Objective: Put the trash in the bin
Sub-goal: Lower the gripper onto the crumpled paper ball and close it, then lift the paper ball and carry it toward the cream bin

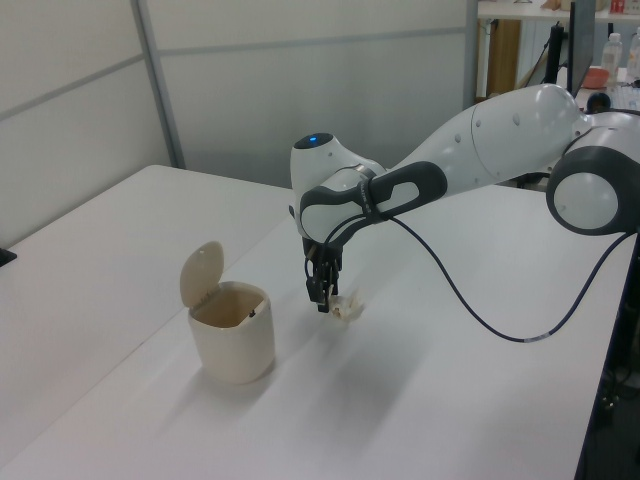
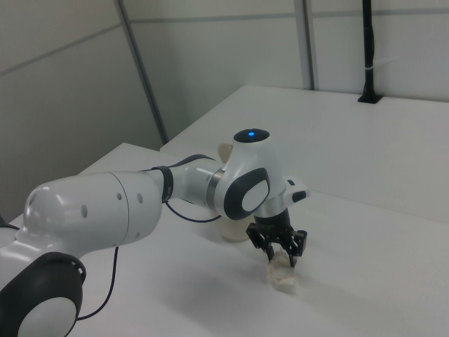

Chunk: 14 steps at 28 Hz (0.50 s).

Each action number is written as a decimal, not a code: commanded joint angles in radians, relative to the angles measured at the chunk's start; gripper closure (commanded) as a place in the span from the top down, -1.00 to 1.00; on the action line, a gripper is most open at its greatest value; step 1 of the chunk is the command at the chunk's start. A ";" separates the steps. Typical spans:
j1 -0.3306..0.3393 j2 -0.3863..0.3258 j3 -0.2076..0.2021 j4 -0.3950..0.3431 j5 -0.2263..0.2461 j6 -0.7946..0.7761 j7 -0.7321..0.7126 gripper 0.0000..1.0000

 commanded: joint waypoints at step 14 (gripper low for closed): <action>0.007 -0.101 -0.001 -0.006 0.014 -0.058 0.024 -0.47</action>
